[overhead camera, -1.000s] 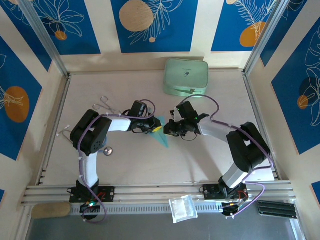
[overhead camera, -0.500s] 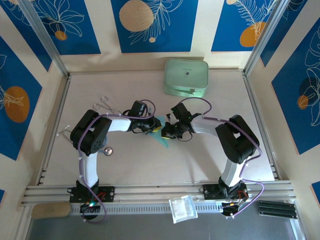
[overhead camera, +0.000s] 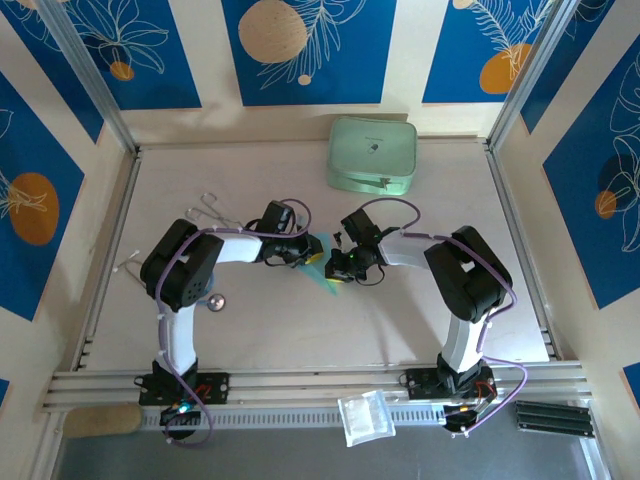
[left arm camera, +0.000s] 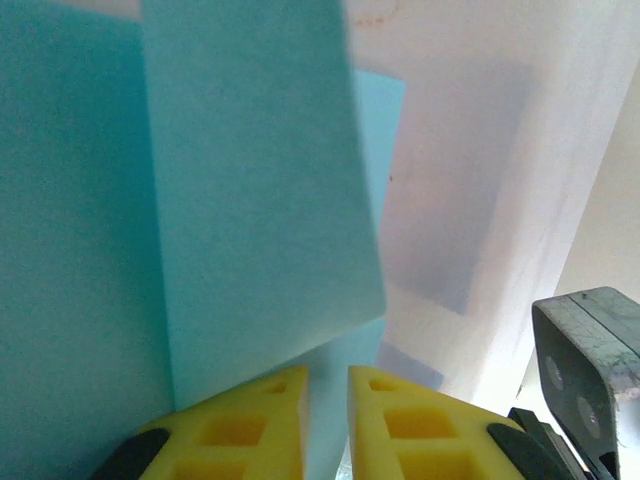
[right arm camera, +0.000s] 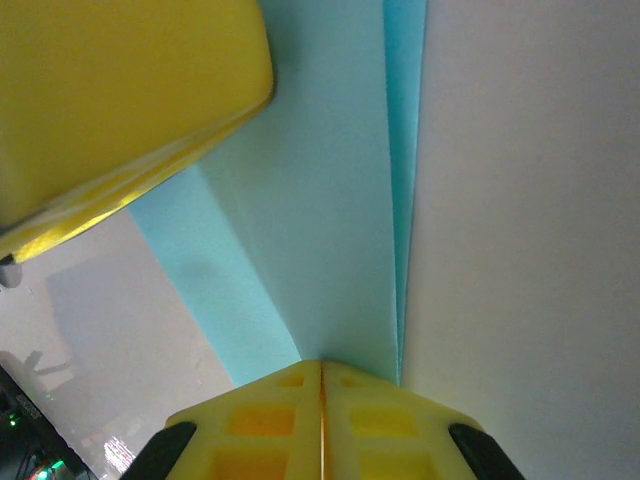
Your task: Fold a paper plane with a square sheet of paper (pick it up from the middle)
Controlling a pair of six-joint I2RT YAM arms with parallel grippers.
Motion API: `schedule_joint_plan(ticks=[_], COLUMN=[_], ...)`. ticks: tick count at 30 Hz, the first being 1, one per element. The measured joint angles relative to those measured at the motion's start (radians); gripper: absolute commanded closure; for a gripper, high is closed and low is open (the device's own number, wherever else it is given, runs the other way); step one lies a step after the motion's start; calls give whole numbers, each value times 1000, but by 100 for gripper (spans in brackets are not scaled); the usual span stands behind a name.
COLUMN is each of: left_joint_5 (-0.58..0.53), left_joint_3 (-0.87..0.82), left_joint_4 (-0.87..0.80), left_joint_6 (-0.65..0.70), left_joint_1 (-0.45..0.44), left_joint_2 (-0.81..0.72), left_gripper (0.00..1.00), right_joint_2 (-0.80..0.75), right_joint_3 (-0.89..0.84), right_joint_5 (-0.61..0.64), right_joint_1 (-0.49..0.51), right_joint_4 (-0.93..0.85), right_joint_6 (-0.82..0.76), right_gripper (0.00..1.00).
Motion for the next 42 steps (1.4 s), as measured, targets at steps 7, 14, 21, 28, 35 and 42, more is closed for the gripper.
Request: schedule_joint_plan(ticks=[7,14,21,28,35,42], left_joint_5=[-2,14,18,-4,-117,-143], left_joint_3=[21,68,151,235,384,484], left_joint_4=[-21,-74,-192,-312,-473,-581], left_joint_6=[51,113,226,355,504,584], left_joint_1=[21,50,57,76,109,121], left_joint_2=[2,36,68,95,150,193], left_gripper=[81,81,81,81,81,81], right_joint_2=[5,15,35,47,48,48], right_joint_3=[9,25,57,81,92,95], right_joint_5=[-1,-5,-5,11,30,45], right_joint_1=[-10,-14,-16,-16,-16,-20], right_joint_4=[-25,-55,-90,-115,-130,-126], right_joint_6=[-51,-92,-138,-170,-181,-181], right_gripper=[92,92,92,92,91,91])
